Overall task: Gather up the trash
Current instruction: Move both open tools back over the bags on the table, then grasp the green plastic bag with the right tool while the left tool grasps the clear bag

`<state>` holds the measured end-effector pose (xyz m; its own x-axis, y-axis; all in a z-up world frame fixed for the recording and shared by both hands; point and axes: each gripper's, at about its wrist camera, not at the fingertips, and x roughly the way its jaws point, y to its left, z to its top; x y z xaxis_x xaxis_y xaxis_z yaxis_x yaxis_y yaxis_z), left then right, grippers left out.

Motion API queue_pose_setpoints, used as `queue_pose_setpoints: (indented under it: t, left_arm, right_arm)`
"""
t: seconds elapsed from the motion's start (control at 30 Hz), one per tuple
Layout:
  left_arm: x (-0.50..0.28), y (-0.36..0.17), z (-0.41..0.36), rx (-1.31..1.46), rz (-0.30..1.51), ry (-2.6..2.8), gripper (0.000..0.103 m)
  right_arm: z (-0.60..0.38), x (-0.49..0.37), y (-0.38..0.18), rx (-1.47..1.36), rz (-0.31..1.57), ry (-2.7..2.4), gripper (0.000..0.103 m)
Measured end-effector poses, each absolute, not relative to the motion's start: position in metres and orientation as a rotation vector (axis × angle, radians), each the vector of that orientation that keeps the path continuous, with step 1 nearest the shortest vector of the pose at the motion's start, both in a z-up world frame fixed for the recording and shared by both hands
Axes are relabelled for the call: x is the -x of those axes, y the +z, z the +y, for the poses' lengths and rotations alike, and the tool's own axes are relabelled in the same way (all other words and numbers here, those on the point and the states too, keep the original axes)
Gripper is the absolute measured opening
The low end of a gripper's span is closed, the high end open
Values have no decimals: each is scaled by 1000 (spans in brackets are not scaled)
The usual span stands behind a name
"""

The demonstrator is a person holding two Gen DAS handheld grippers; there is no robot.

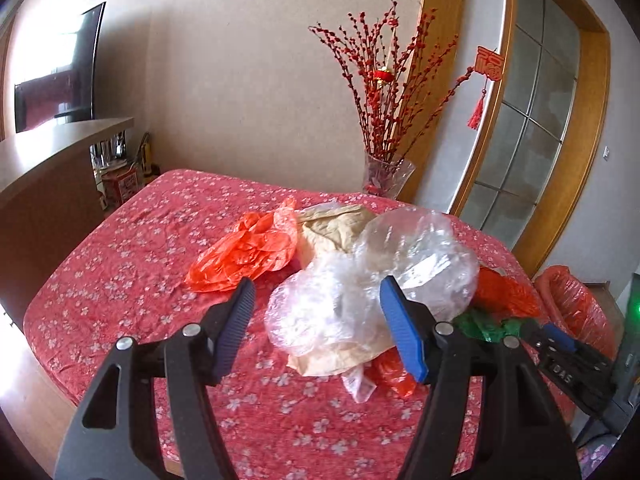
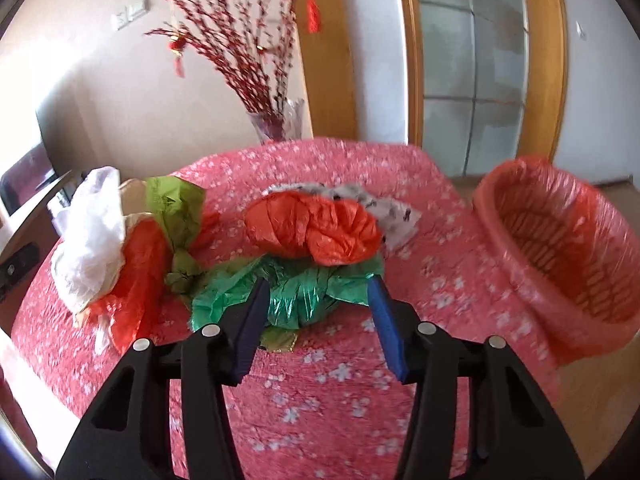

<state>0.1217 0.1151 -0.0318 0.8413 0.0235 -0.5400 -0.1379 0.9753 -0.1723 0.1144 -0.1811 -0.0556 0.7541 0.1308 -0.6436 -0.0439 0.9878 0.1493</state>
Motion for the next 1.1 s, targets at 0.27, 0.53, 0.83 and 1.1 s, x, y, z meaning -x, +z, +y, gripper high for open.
queue_pose_setpoints:
  t: [0.27, 0.53, 0.83, 1.1]
  left_arm:
    - [-123, -41, 119, 223, 577, 72, 64]
    - [-128, -45, 113, 209, 587, 53, 64]
    - [-141, -48, 104, 196, 616, 21, 64]
    - [-154, -50, 105, 221, 646, 3, 64]
  right_arm:
    - [-170, -132, -70, -135, 759, 58, 52]
    - [-162, -141, -77, -65, 780, 77, 40]
    - [-175, -128, -64, -75, 748, 101, 21]
    - [-200, -114, -55, -99, 719, 75, 20]
